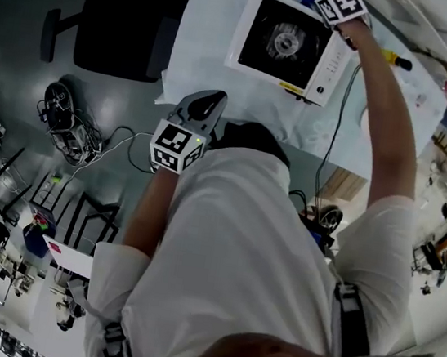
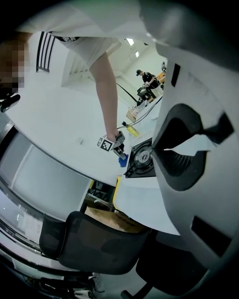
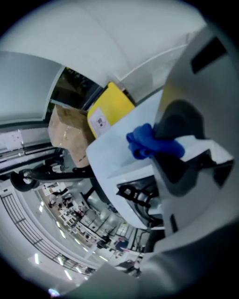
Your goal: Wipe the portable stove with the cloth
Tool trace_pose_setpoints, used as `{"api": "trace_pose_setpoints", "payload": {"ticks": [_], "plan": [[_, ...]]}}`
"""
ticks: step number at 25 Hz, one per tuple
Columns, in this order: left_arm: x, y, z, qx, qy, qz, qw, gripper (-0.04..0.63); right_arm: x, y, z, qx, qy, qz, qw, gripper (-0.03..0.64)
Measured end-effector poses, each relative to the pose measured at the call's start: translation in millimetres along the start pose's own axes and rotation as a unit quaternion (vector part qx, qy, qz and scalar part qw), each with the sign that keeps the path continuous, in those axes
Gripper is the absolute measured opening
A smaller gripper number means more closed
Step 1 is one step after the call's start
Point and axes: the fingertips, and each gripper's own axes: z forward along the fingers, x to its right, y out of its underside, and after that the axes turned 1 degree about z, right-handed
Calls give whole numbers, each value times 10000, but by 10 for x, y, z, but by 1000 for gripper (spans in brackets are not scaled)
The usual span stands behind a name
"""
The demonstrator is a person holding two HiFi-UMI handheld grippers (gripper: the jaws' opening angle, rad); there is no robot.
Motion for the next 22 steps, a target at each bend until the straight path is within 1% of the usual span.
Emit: {"api": "trace_pose_setpoints", "payload": {"ticks": [3, 11, 13, 17, 22], "plan": [[53, 3, 36, -48, 44, 55, 10000, 38, 122, 123, -44, 45, 83, 240, 9997, 103], [206, 35, 121, -164, 155, 227, 9995, 38, 335, 524, -178, -65, 341, 460, 9983, 101], [247, 33, 146, -187, 173, 273, 9993, 38, 405, 621, -227, -75, 415, 608, 9973, 101], [334, 42, 172, -209, 224, 340, 9990, 38, 519, 832, -315, -89, 507, 1071, 9929, 101], [430, 64, 188, -236, 287, 431, 9984, 38, 634, 1056, -421, -180, 753, 1248, 9892, 101]]}}
